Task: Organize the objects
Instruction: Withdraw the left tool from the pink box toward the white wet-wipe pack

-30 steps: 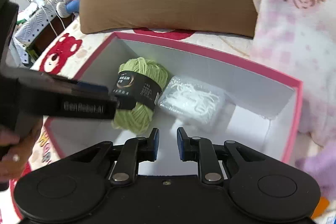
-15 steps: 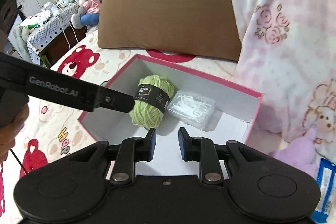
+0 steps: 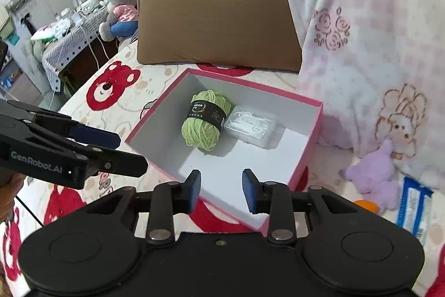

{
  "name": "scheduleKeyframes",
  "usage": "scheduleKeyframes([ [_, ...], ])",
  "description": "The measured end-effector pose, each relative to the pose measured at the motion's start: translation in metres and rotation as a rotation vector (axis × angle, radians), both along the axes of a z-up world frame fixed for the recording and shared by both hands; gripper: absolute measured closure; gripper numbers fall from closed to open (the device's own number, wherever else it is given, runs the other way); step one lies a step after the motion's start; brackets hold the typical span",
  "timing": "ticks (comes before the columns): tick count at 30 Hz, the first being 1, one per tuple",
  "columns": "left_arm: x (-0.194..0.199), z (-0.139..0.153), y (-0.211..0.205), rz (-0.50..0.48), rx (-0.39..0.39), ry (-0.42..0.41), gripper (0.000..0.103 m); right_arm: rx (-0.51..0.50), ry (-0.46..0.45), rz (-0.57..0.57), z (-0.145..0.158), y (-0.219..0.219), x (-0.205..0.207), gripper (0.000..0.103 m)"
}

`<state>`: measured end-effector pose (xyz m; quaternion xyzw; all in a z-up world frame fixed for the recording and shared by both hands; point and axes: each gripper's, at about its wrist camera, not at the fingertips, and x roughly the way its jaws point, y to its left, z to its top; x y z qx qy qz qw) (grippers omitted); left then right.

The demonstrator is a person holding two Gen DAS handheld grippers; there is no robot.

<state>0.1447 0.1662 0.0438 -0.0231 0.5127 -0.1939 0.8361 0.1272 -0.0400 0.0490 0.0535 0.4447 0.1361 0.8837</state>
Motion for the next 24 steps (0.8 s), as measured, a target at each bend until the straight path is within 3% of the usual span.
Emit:
scheduleKeyframes([
  [9, -0.029, 0.009, -0.019, -0.044, 0.011, -0.001, 0.038, -0.03, -0.003, 0.021, 0.018, -0.002, -0.034, 0.054],
  [15, -0.054, 0.017, -0.026, -0.066, 0.001, -0.01, 0.034, -0.051, 0.005, 0.017, 0.017, -0.016, -0.056, 0.035],
  [22, -0.076, 0.015, -0.031, -0.083, -0.017, 0.029, 0.028, -0.09, 0.031, -0.031, 0.011, -0.038, -0.088, 0.034],
  [24, -0.082, 0.011, -0.035, -0.089, -0.022, 0.03, 0.021, -0.092, 0.029, -0.05, 0.011, -0.045, -0.098, 0.034],
])
